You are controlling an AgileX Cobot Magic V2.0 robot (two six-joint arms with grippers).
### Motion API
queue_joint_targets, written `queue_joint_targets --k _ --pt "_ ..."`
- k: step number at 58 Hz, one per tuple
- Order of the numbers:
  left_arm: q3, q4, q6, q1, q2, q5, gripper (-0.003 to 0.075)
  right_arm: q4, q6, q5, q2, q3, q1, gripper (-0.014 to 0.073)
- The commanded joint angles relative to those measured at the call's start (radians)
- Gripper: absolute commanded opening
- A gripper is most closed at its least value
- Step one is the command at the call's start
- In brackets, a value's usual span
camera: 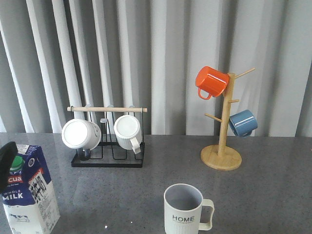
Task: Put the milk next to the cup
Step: 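Close the left gripper around the top of the milk carton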
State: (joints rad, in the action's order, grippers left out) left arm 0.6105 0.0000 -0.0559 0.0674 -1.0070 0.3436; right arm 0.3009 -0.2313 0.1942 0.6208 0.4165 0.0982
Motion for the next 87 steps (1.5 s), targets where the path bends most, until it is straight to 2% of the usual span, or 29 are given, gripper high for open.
queue_joint_targets --k 1,17,38,50,60,67,79,87 --pt "0.061 -0.011 0.014 -0.003 -0.037 0.067 0.0726 0.005 0.007 0.073 -0.001 0.024 0.006 -0.0011" --pt "0.077 -0.013 0.040 -0.017 -0.167 0.110 0.0724 0.005 0.007 0.073 -0.001 0.024 0.006 -0.0011" --pt "0.077 -0.013 0.032 -0.017 -0.246 0.132 0.0720 0.005 0.007 0.073 -0.001 0.024 0.006 -0.0011" --pt "0.077 -0.012 -0.045 -0.017 -0.286 0.108 0.0713 0.005 0.007 0.072 -0.001 0.024 0.006 -0.0010" --pt "0.077 0.000 -0.035 -0.017 -0.297 0.105 0.0688 0.005 0.007 0.072 -0.001 0.024 0.006 -0.0010" --pt "0.077 0.000 0.012 -0.017 -0.297 0.102 0.0623 0.005 0.007 0.072 -0.001 0.024 0.006 -0.0010" --pt "0.077 -0.006 0.013 -0.017 -0.297 0.094 0.0384 0.005 0.007 0.072 -0.001 0.024 0.006 -0.0010" --pt "0.077 -0.006 0.007 -0.017 -0.297 0.094 0.0270 0.005 0.007 0.072 -0.001 0.024 0.006 -0.0010"
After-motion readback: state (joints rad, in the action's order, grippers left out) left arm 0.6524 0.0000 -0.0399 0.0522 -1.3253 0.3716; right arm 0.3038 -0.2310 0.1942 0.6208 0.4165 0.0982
